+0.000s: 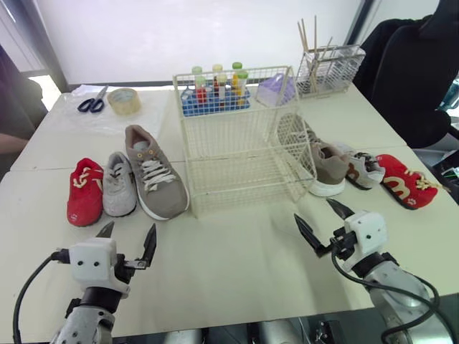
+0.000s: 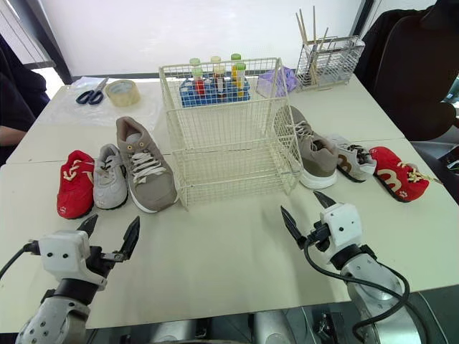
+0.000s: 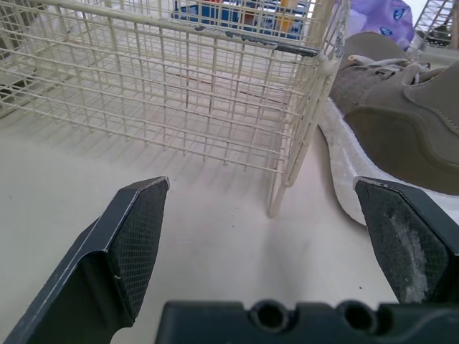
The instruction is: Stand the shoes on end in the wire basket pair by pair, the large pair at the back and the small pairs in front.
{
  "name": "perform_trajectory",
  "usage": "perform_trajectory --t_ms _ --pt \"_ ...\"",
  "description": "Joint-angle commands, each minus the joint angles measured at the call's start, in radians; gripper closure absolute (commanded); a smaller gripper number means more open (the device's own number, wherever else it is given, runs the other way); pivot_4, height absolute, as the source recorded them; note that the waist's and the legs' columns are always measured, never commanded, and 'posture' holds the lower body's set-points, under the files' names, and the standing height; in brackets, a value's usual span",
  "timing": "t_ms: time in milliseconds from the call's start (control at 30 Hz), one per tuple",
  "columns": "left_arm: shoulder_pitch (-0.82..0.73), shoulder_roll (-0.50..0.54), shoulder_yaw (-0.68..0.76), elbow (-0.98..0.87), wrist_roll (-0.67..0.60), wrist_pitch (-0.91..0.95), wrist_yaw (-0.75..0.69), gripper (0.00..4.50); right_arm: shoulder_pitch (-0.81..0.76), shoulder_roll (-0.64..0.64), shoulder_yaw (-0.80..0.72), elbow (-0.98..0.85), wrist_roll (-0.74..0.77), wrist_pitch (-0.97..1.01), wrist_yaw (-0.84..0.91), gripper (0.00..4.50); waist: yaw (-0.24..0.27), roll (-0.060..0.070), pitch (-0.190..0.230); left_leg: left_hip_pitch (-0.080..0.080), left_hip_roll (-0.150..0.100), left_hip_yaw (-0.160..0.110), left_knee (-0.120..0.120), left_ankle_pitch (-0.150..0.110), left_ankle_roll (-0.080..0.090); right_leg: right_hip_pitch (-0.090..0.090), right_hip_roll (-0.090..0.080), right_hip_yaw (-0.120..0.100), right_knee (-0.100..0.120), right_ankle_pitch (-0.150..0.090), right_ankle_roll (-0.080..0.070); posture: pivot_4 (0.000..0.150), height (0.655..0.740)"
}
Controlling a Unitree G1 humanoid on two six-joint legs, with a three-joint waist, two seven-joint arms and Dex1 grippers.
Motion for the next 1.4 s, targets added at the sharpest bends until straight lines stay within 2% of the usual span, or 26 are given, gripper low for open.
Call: perform_trajectory --t_ms 33,567,733,800,933,1067,1133,1233,1400 --pt "0.019 -0.007 0.0 -0.034 0.018 -0.025 -0.002 0.02 -0.02 -0.005 -0.017 -0.037 0.003 -0.01 -0.008 0.0 0.0 0.0 0.0 0.0 0.0 0.0 0.0 0.0 0.0 0.0 0.0 0.0 0.0 0.0 0.0 0.15 0.74" --pt "0.004 -0.021 0.001 -0.028 0.001 -0.018 -0.022 0.02 -0.036 -0.037 -0.071 0.047 0.012 -0.076 0.041 0.0 0.0 -0.001 -0.001 0.0 0.0 0.0 0.0 0.0 0.0 0.0 0.0 0.0 0.0 0.001 0.002 0.15 0.74" --pt "-0.042 -0.002 0.036 -0.014 -0.029 -0.01 -0.045 0.02 -0.071 -0.058 -0.095 0.028 0.063 -0.06 0.076 0.0 0.0 -0.001 -0.001 0.0 0.0 0.0 0.0 0.0 0.0 0.0 0.0 0.0 0.0 0.002 0.003 0.15 0.74" --pt "-0.077 0.053 0.065 -0.007 -0.084 0.016 -0.103 0.02 -0.104 -0.104 -0.105 0.028 0.088 -0.07 0.131 0.0 0.0 -0.001 -0.001 0.0 0.0 0.0 0.0 0.0 0.0 0.0 0.001 0.0 0.001 0.002 0.003 0.15 0.74" --pt "-0.19 0.244 0.184 0.01 -0.283 0.116 -0.258 0.02 -0.235 -0.259 -0.143 0.084 0.18 -0.051 0.293 0.0 0.0 0.0 -0.001 0.003 0.0 0.0 0.001 0.0 0.0 0.002 0.001 -0.001 0.002 0.002 0.003 0.15 0.74" --pt "-0.31 0.498 0.305 0.095 -0.453 0.226 -0.454 0.02 -0.391 -0.448 -0.104 0.215 0.193 -0.169 0.57 0.0 0.001 0.0 0.0 0.012 0.0 -0.001 -0.001 0.0 0.001 0.012 0.001 -0.003 0.0 0.001 0.0 0.15 0.74" --pt "-0.369 0.584 0.34 0.128 -0.528 0.271 -0.51 0.02 -0.486 -0.51 -0.053 0.285 0.207 -0.172 0.68 0.0 0.0 0.001 0.001 0.015 0.0 0.0 -0.001 0.0 0.001 0.014 0.0 -0.002 0.0 0.0 -0.001 0.15 0.74" --pt "-0.426 0.68 0.37 0.147 -0.61 0.325 -0.587 0.02 -0.627 -0.572 0.035 0.405 0.186 -0.2 0.833 0.0 -0.002 0.001 0.001 0.015 0.0 0.0 -0.001 0.0 0.001 0.015 0.0 -0.002 0.0 0.0 -0.001 0.15 0.74" --pt "-0.529 0.763 0.376 0.168 -0.7 0.388 -0.625 0.02 -0.899 -0.571 0.203 0.629 0.07 -0.259 0.985 0.0 -0.004 0.003 0.003 0.015 0.0 0.0 -0.001 0.0 0.001 0.014 -0.001 -0.002 0.0 0.001 0.0 0.15 0.74"
